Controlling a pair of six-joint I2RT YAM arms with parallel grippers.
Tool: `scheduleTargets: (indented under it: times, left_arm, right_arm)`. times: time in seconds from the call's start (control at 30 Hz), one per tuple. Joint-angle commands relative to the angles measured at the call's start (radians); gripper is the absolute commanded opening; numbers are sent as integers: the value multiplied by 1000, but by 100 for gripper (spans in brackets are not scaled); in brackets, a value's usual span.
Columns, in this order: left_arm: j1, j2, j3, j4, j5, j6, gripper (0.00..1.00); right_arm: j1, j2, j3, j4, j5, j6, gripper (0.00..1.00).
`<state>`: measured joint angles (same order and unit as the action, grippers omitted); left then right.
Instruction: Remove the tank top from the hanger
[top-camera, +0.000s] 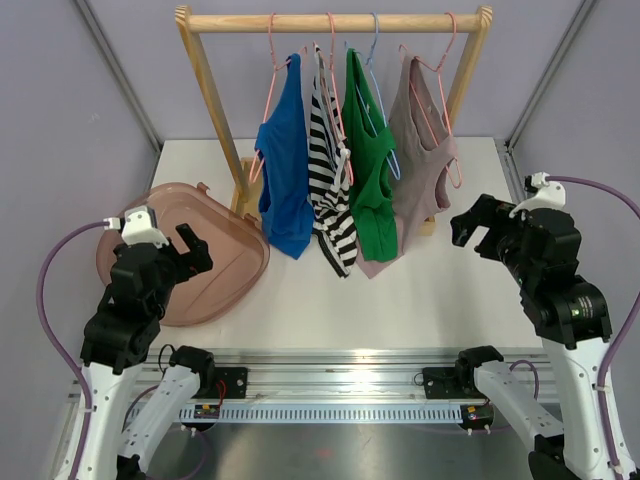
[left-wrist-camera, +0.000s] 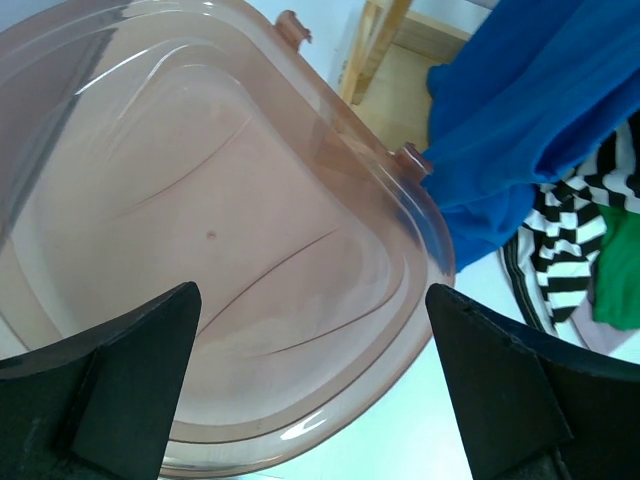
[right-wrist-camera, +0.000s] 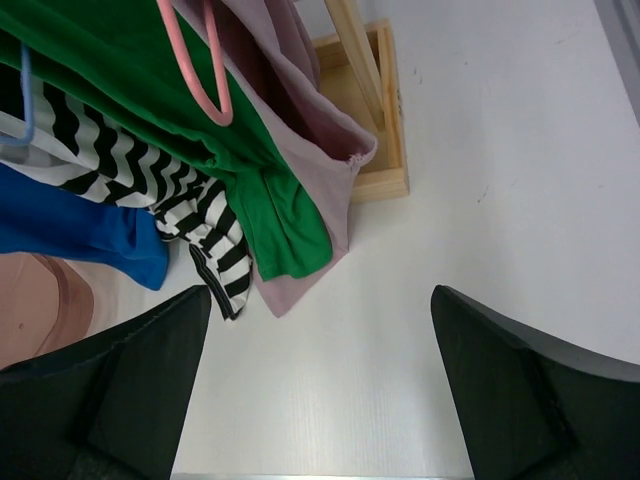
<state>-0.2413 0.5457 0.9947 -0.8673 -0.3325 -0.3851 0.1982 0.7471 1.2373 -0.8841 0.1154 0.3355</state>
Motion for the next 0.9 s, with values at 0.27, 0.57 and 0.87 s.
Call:
scheduleTargets:
  times: [0.27, 0.57, 0.87]
  left_arm:
    - [-4, 17, -62, 160, 251, 20, 99]
    - [-6, 26, -128, 198, 305, 25, 99]
    - [-4, 7, -133, 208, 309, 28, 99]
  right_arm:
    - [9, 217, 307, 106, -132, -115, 99]
    - [9, 591, 737, 36, -201, -213, 96]
    - [7, 889, 1048, -58, -160, -294, 65]
